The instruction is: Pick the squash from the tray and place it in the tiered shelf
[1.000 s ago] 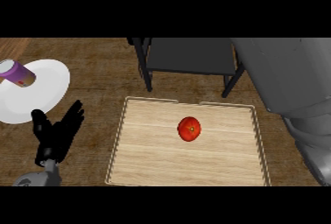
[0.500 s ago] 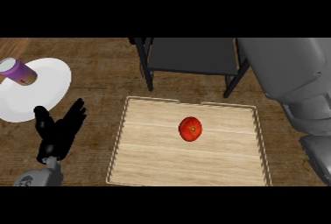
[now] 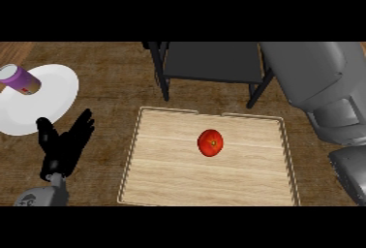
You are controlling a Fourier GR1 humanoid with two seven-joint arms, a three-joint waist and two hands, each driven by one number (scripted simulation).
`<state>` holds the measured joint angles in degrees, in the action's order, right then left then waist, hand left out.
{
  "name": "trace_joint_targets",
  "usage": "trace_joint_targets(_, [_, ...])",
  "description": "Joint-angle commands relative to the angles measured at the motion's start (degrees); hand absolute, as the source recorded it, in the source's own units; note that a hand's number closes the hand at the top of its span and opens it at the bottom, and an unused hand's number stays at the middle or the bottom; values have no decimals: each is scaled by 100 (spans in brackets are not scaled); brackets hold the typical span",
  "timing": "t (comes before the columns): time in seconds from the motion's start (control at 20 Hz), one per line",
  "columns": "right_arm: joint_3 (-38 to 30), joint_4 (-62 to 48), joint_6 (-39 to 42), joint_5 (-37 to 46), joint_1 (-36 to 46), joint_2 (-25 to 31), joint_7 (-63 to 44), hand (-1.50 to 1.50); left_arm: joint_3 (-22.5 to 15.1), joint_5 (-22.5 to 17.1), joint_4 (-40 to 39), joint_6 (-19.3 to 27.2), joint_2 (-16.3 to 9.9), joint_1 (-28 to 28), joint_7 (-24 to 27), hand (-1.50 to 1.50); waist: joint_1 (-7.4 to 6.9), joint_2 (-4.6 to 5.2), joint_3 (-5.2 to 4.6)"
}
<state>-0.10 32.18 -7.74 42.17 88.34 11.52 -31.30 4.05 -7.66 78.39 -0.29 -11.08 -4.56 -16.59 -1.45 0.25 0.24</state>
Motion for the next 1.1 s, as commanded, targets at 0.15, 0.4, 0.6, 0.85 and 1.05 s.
trace_joint_targets(0.15, [-55, -605, 356, 119, 267, 331, 422, 150, -119, 58, 222, 106, 95, 124, -418, 0, -34, 22, -27])
trace_joint_targets(0.4, [-611, -395, -719, -176, 264, 132, 5, -150, -73, 114, -249, -2, 124, 53, 31, 0, 13, 30, -29])
trace_joint_targets(0.6, [-925, -188, -1049, -455, 211, 23, -45, -150, 47, 89, -99, 66, 70, 88, -17, 0, 30, 7, -27])
trace_joint_targets(0.85, [-1459, 52, -1488, -958, 194, 3, 109, -150, 89, -107, 102, -228, -59, 285, -119, 0, 1, 1, -25])
trace_joint_targets(1.05, [-1845, 259, -1699, -1388, 89, 25, 415, -150, -36, 167, -69, 111, 147, 39, -112, 0, 48, 13, -23])
